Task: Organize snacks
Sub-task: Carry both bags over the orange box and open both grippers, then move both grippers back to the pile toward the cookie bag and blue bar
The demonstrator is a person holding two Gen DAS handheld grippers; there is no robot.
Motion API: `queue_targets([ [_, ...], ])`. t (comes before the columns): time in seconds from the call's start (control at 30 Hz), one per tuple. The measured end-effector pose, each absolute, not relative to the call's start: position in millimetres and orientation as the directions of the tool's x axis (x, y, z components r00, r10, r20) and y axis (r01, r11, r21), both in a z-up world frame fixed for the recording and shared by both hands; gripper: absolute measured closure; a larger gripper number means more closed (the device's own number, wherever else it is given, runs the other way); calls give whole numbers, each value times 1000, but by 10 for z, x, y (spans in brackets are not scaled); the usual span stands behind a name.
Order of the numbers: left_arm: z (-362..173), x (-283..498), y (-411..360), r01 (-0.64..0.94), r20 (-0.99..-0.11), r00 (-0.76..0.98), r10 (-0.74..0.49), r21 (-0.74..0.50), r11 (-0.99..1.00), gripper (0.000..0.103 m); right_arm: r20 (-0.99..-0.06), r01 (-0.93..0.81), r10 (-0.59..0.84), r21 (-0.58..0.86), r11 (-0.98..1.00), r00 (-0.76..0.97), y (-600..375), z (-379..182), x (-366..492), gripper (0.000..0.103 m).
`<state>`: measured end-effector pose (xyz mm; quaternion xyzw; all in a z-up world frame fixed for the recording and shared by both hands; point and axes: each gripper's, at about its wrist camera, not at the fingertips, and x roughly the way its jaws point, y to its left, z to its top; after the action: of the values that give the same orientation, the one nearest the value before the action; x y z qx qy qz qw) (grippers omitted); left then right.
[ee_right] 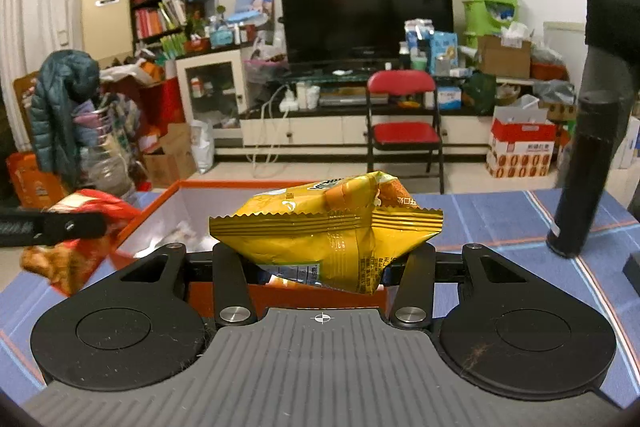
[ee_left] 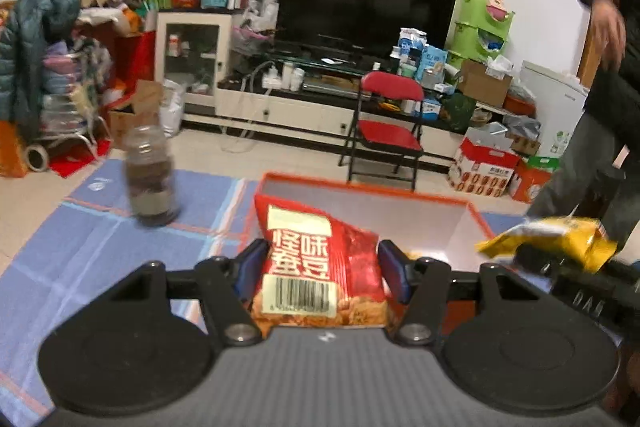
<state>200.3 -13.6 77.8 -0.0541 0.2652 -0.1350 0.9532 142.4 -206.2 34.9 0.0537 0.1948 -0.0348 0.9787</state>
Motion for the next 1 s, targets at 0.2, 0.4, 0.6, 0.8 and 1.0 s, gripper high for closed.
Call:
queue_targets([
  [0.2, 760, 2495, -513, 274, -505, 805, -312, -150, 950, 56, -405, 103, -64, 76, 992, 912, -2097, 369, 1894, 72],
  [0.4, 695, 2550, -384, 262, -513, 796, -322, -189, 946, 39, -507, 115, -37, 125, 985, 861, -2196, 258, 2227, 55],
  [0.6, 765, 1998, 171, 222, -478, 828, -292, -199, 955, 37, -343, 105, -56, 125, 987, 938, -2360, 470, 1440, 30],
  [0.8, 599, 1313, 747, 162, -489, 837, -245, -206, 965, 32, -351, -78, 48, -72, 994, 935, -2355, 264, 785, 29],
  [1.0, 134, 1012, 1200, 96, -576, 799, -175, -166, 981, 31, -406, -126, 75, -100, 987, 911, -2293, 95, 643, 29],
])
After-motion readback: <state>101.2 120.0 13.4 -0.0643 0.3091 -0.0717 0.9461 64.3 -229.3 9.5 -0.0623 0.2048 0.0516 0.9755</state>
